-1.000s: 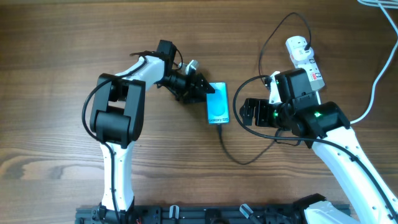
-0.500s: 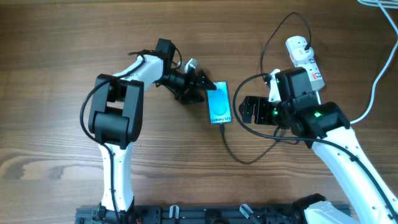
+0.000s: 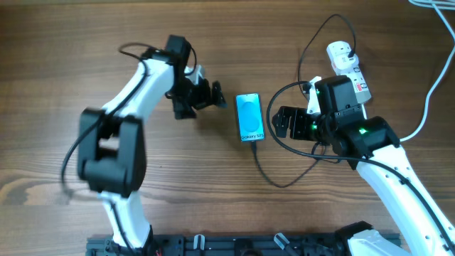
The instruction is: Plug charger to phone and switch on socket
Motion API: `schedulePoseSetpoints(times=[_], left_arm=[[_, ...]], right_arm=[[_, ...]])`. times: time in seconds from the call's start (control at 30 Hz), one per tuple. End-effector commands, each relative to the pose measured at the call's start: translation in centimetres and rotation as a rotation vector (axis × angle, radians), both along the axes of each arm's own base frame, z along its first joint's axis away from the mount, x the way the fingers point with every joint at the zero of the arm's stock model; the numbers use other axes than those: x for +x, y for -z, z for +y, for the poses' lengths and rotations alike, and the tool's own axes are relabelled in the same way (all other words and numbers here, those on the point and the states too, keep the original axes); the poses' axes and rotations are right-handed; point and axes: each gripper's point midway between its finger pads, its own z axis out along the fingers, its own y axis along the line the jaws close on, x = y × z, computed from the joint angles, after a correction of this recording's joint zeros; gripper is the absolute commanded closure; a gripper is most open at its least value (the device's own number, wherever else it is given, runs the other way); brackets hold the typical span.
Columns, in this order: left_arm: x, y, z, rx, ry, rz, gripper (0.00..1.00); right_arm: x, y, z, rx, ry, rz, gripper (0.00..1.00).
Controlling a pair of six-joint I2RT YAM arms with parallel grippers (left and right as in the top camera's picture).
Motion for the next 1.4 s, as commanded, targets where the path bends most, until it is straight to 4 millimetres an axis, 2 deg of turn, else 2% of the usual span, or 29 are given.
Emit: schedulePoseSetpoints(times=[0.0,0.1,0.2,0.27,0.37,0.47,0.57,0.67,0.77,0.87,1.0,1.17,1.27,1.37], left_arm=[[-0.2,-8.7,2.3,0.107,-0.005,-0.258,0.00],[-2.4,-14.0,2.3,0.148,0.016,-0.398,0.00],[-4.9,-18.0,3.0,0.235,-0.033,-0.516,0.00],[-6.5,-20.3,3.3,0.274,-0.066,-0.592,0.00],[-8.0,-22.6,4.0,0.314,-0.076,-0.707,0.00],[-7.8,-22.2,6.4,0.377,-0.125,-0.740,0.00],[-6.5,-19.8,9.3,0.401,-0.180,-0.690,0.00],[-5.4,-18.0,12.8,0.343,-0.262,-0.628,0.00],[-5.6,-18.4,15.7,0.270,-0.348,-0.607,0.01],[-6.7,-20.9,16.2,0.252,-0.357,-0.701,0.02],[-10.0,-25.2,16.0,0.246,-0.374,-0.868,0.02],[-16.8,-29.6,15.5,0.225,-0.405,-1.133,0.00],[-19.4,-29.8,15.3,0.216,-0.416,-1.208,0.00],[-21.1,-28.3,15.4,0.232,-0.427,-1.202,0.00]], right_arm=[[0.1,0.4,-0.3,-0.014,0.019,0.011,0.00],[0.0,0.4,-0.3,-0.014,0.019,0.012,0.00],[-0.1,0.5,-0.4,-0.016,0.019,0.018,0.00],[-0.3,0.6,-0.5,-0.020,0.019,0.029,0.00],[-0.5,0.8,-0.5,-0.023,0.019,0.038,0.00],[-0.7,0.9,-0.6,-0.027,0.018,0.048,0.00],[-0.9,1.0,-0.7,-0.030,0.019,0.057,0.00],[-1.0,1.0,-0.7,-0.031,0.019,0.061,0.00],[-1.0,1.0,-0.7,-0.031,0.019,0.060,0.00],[-0.9,1.0,-0.7,-0.021,0.038,0.064,0.00],[-0.9,1.0,-0.7,-0.019,0.041,0.066,0.00],[-0.9,1.0,-0.7,-0.016,0.047,0.066,0.00],[-0.7,0.8,-0.6,-0.004,0.063,0.061,0.00],[-0.6,0.8,-0.6,-0.005,0.059,0.056,0.00]])
